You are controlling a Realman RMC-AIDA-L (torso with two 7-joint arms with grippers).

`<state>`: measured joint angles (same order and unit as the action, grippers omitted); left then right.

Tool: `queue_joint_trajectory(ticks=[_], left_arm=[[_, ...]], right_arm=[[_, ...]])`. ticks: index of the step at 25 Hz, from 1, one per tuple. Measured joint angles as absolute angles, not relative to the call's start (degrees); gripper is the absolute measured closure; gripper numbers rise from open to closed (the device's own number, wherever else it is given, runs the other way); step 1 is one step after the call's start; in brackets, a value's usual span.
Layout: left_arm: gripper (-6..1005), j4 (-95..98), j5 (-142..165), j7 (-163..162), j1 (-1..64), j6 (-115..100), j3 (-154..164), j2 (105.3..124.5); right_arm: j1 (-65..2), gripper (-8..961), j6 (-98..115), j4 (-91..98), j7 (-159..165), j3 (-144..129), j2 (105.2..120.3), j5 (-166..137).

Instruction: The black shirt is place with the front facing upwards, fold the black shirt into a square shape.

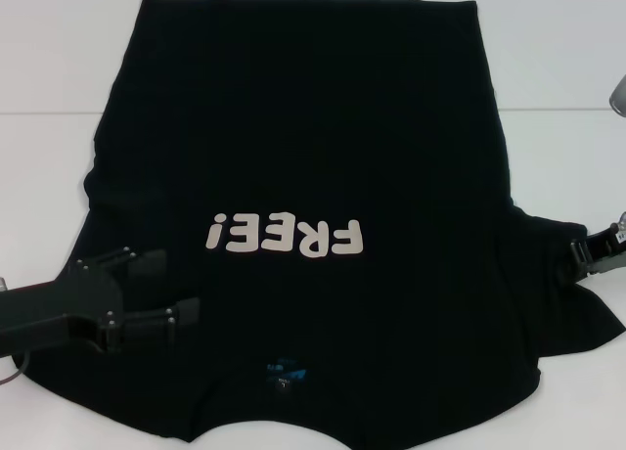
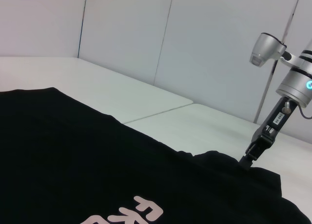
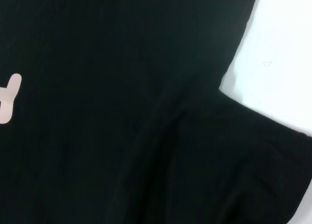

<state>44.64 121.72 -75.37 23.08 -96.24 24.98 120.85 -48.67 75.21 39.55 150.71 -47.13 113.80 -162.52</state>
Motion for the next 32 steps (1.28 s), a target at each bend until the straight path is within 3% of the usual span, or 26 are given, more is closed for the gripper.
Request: queue_joint_trajectory(ticks=[19,32], left_arm=[[130,44.47,121.29,-75.71,23.02,-96.58,24.7,120.85],[132,44.64,121.14,-78.38,23.05,-98.1,23.31,120.84]], right_arm=[[-48.19,921,75.43,39.93,150.48,-48.93,114.0,-161.54],[-46.56,933,76.56,40.28,147.81,-42.88,111.42,-156.88]])
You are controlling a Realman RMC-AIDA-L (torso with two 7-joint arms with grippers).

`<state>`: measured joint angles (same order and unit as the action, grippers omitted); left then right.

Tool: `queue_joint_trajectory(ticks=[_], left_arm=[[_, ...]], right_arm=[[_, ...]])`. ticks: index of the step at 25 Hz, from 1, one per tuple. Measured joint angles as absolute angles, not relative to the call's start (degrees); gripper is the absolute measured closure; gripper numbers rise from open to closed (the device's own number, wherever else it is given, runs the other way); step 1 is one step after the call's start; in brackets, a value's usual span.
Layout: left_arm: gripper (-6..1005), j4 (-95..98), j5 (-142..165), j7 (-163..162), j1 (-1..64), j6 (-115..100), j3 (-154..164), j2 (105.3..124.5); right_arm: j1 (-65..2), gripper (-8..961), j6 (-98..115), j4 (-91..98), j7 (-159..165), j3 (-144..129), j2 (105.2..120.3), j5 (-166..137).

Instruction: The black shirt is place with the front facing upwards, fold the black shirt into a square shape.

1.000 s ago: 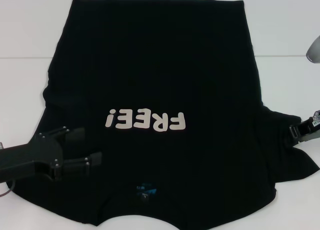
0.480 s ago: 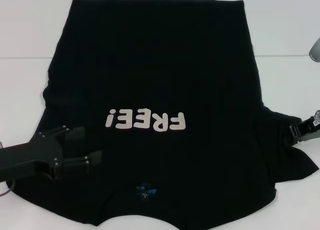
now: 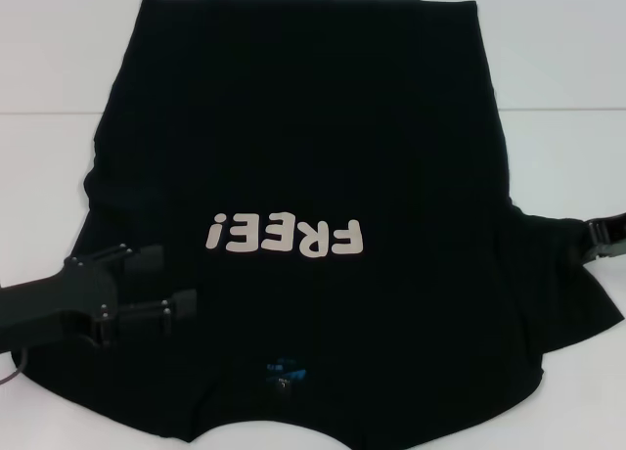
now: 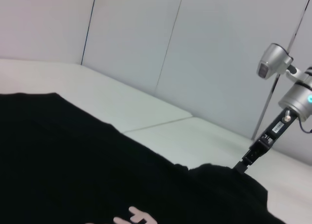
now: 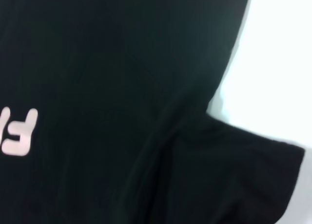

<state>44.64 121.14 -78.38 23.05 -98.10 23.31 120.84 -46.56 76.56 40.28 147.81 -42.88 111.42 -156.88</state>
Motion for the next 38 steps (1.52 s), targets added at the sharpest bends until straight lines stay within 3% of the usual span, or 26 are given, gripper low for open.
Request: queue_joint_trajectory(ticks=[18,38], left_arm=[[135,44.86,121.02,-80.95,23.08,-100.7,21.18,120.58],[138,46.63,121.03,-82.15,22.77,-102.05,19.04,120.19]], right_arm=[[-45.44,934,80.91,49.04,144.57,-36.89,109.79,-152.94],[-50.92,930,85.92,51.18,143.7,-40.04,111.82,-151.4]])
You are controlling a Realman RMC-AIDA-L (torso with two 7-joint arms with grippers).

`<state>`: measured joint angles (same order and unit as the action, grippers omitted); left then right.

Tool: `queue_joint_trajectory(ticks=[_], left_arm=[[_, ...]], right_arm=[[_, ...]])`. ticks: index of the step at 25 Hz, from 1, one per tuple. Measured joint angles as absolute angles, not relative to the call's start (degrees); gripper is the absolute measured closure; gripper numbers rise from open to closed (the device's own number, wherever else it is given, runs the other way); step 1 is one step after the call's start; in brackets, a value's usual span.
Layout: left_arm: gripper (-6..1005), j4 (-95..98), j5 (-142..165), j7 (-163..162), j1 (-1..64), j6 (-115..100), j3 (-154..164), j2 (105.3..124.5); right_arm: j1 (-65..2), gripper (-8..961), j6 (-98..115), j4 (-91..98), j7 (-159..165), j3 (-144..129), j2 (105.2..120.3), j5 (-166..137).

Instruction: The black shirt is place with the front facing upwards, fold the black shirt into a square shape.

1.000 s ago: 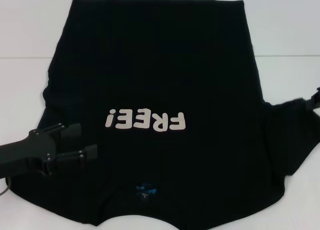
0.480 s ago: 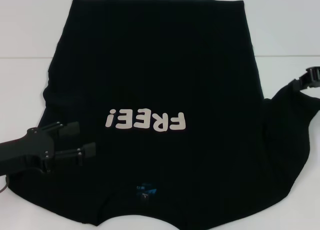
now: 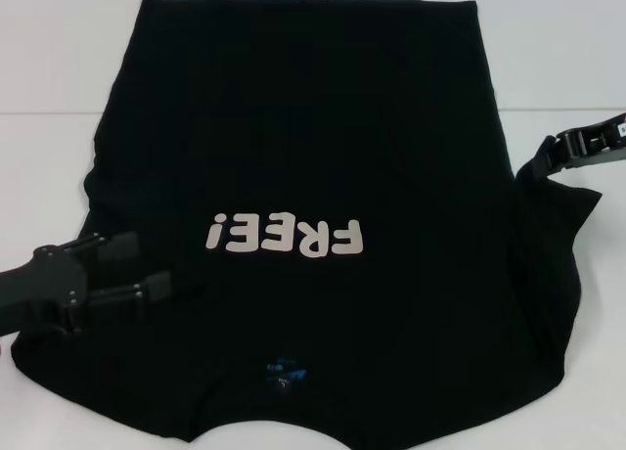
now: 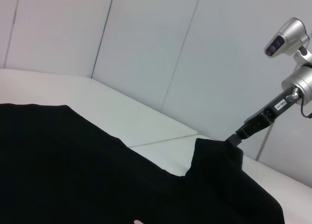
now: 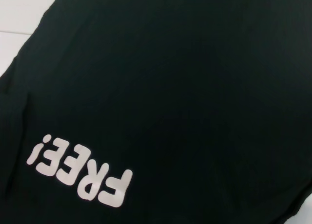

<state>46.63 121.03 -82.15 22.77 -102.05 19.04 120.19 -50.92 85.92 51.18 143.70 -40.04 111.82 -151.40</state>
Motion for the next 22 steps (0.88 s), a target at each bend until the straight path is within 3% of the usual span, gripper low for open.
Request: queue_joint_trajectory(ticks=[18,22], left_arm=[[141,48.78,121.09,-83.56,21.8,-103.78,14.34,119.63],[141,49.06,121.08,-83.66,21.7,-104.08,12.0,119.28]], right_arm=[[-55.8,922,81.61,46.77,140.38,-43.84,115.86,-148.89],[-55.31,765,79.79,44.1,138.5,-43.78,116.21,-144.4]])
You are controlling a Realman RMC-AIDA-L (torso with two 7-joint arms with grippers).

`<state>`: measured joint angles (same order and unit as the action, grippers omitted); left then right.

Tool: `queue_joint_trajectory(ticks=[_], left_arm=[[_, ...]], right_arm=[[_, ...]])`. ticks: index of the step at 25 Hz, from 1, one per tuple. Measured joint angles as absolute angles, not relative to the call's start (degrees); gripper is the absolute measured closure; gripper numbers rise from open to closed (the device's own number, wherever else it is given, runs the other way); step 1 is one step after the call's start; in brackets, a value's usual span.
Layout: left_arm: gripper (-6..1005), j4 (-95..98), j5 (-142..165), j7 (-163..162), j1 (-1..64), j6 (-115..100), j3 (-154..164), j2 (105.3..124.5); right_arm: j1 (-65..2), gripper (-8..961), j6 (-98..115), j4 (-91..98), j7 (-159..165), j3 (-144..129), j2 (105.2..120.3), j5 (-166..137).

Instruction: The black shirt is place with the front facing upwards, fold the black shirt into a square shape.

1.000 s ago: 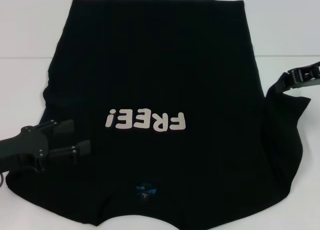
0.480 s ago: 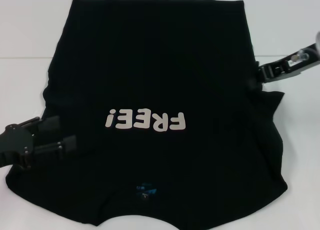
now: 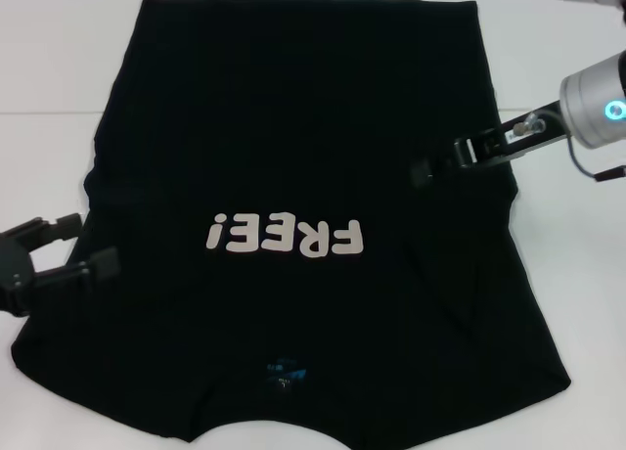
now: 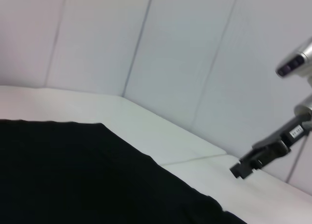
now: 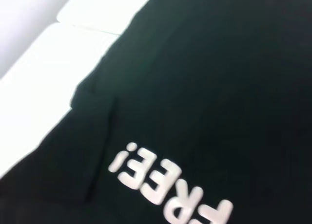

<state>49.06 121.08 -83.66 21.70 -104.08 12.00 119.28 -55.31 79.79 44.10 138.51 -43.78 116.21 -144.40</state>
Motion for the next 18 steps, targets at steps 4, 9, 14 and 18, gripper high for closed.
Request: queue_joint_trajectory(ticks=[4,9,14,18], left_arm=[[142,49.29,121.08,-84.18,21.54,-104.32,11.0,118.94],[143,49.41,121.41,-87.78,21.56,-104.64,10.84,118.51],[144,50.64,121.67,-97.17,21.45,-107.99,10.81,117.38],[144,52.58,123.88,-107.85,21.17,-109.24,10.85,116.34]], right_arm=[[-53.49,626,79.0,41.72,135.93,-43.07,115.6,-139.19],[-46.77,474,80.31,41.6,128.1,-42.93,115.18,-127.39],[-37.4,340,84.97,41.28,112.52,-42.9,114.98,-115.14],[-30.67,294,89.03,38.79,95.94,-42.88,115.58,-109.85]])
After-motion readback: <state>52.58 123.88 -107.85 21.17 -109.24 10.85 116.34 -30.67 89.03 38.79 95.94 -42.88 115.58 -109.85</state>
